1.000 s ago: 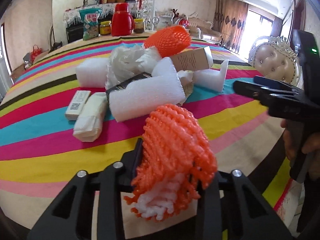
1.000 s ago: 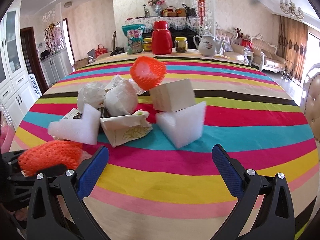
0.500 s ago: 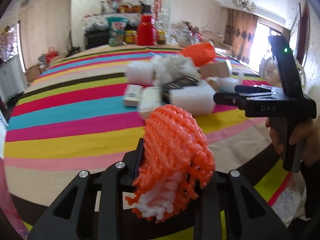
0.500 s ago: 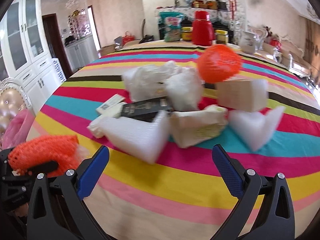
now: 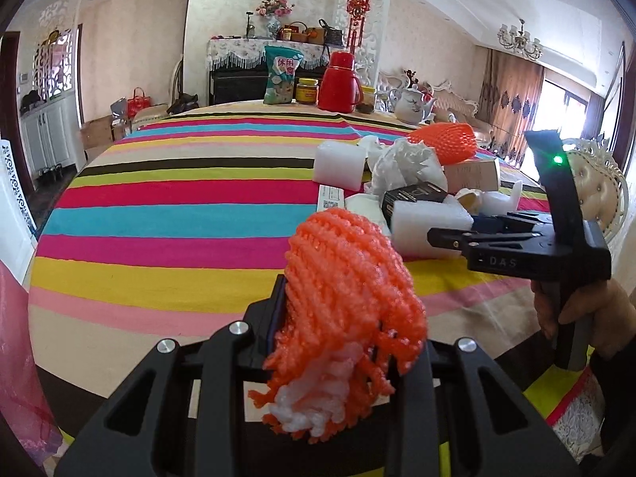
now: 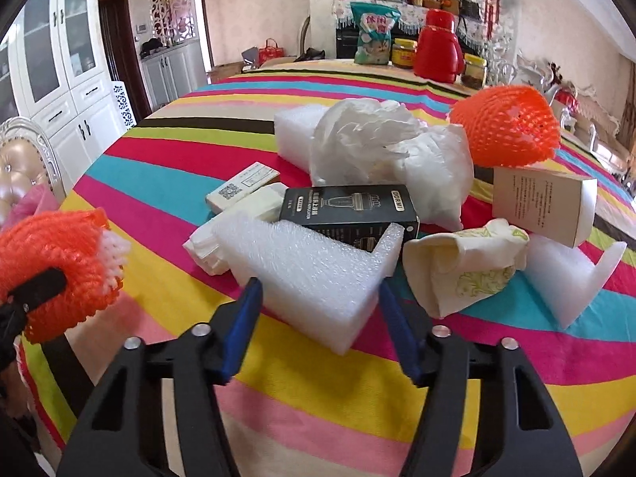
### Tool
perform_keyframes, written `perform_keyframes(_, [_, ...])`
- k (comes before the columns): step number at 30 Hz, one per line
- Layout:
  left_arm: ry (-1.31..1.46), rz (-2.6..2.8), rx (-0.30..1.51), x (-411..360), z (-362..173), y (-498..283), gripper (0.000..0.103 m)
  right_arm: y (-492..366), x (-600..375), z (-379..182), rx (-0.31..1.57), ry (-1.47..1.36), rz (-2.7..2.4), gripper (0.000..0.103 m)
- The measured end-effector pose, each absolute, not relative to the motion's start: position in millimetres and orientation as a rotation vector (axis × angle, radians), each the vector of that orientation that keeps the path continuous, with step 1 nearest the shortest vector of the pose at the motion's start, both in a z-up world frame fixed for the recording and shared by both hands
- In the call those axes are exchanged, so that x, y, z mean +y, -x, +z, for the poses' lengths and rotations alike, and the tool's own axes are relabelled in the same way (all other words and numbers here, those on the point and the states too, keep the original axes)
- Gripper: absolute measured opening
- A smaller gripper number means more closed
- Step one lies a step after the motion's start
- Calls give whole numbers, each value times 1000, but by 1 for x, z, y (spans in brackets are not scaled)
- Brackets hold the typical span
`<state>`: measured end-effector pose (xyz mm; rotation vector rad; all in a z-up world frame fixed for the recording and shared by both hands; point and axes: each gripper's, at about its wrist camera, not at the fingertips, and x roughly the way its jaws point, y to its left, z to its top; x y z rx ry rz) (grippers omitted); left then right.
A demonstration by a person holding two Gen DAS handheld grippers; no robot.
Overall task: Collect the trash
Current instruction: 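Grasp the white foam corner block with the right tool and lift it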
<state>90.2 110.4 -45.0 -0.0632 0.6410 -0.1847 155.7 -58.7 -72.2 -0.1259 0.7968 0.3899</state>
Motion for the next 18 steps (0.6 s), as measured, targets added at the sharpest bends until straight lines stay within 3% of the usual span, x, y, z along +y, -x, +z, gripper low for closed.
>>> perform_keyframes(18, [97,-33,574,140,-34,-71,29,-116,-18,-33,679,133,560,49])
